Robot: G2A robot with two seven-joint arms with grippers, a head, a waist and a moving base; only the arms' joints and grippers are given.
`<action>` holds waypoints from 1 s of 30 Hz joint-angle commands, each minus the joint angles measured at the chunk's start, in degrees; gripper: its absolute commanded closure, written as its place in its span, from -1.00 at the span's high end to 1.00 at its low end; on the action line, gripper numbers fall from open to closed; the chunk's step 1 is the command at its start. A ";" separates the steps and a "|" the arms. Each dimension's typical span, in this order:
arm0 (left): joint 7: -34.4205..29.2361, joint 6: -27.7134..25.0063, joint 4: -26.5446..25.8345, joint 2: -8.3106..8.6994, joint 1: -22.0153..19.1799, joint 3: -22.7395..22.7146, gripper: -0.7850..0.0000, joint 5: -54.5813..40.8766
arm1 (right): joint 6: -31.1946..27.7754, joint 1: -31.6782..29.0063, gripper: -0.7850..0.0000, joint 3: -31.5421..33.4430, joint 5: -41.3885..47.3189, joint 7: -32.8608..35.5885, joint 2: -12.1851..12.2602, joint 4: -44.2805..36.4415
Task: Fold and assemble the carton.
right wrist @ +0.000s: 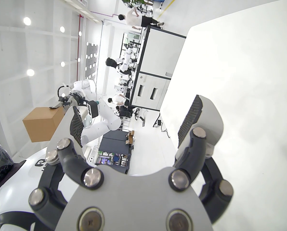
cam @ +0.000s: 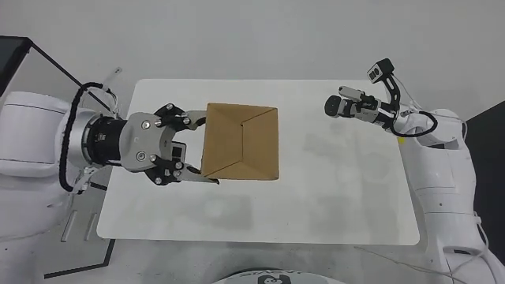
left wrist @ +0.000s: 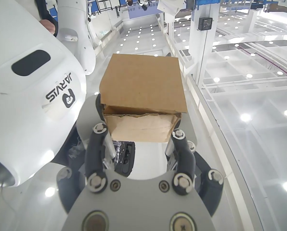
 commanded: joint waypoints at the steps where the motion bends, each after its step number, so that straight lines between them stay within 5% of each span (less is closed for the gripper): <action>1: -0.58 0.59 0.75 0.33 0.42 0.44 -1.00 0.00 | 0.00 0.00 1.00 0.00 0.00 0.00 0.00 0.00; 7: -13.81 -2.28 6.07 -1.13 7.18 3.67 -1.00 -5.25 | 0.00 0.00 1.00 0.00 0.00 0.00 0.00 0.00; 13: -13.55 -10.55 5.52 -0.99 11.34 5.15 -1.00 -18.75 | 0.00 0.00 1.00 0.00 0.00 0.00 0.00 0.00; 21: -12.69 -10.78 5.10 -0.95 11.52 5.06 -1.00 -19.22 | 0.00 0.00 1.00 0.00 0.00 0.00 0.00 0.00; 30: -14.75 -25.38 3.79 -1.45 14.94 6.90 -1.00 -32.72 | 0.00 0.00 1.00 0.00 0.00 0.00 0.00 0.00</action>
